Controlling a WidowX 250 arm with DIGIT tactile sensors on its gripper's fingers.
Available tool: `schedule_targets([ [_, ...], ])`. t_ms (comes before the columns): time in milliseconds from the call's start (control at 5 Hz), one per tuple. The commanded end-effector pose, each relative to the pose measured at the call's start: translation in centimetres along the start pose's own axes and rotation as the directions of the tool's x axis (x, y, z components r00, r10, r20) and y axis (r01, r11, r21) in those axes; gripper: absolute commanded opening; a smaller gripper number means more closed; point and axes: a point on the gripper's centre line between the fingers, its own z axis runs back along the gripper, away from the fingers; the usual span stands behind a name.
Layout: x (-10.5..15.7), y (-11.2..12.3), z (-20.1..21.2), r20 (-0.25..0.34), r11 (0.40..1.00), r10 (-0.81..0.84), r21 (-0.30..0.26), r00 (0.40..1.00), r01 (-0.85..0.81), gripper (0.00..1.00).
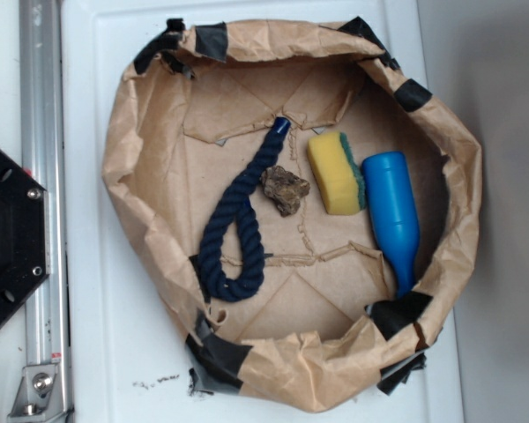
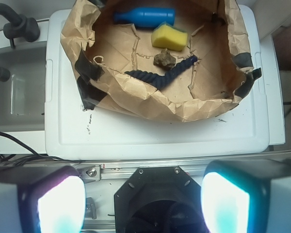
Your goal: Grab the rock.
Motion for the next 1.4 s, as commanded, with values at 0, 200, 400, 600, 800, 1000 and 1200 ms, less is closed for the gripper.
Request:
schedule_targets([
  [0,9.5,3.7,-5.9,0.069,0.983,-0.154,0.107,0.986,0.146,1.00],
  [200,12.2,4.7,-9.7,0.086,0.967,-0.244,0.101,0.966,0.235,1.00],
  [400,13.5,5.0,-15.0,0.038,0.937,-0.344,0.085,0.938,0.340,1.00],
  [600,13.2,3.9,-19.6,-0.045,0.919,-0.383,0.085,0.923,0.386,1.00],
  [800,13.2,3.1,-22.3,-0.104,0.907,-0.408,0.069,0.907,0.416,1.00],
  [1000,13.2,3.2,-22.0,-0.111,0.911,-0.398,0.071,0.910,0.407,0.00],
  [1200,13.1,3.2,-20.4,-0.092,0.911,-0.395,0.090,0.914,0.403,0.00],
])
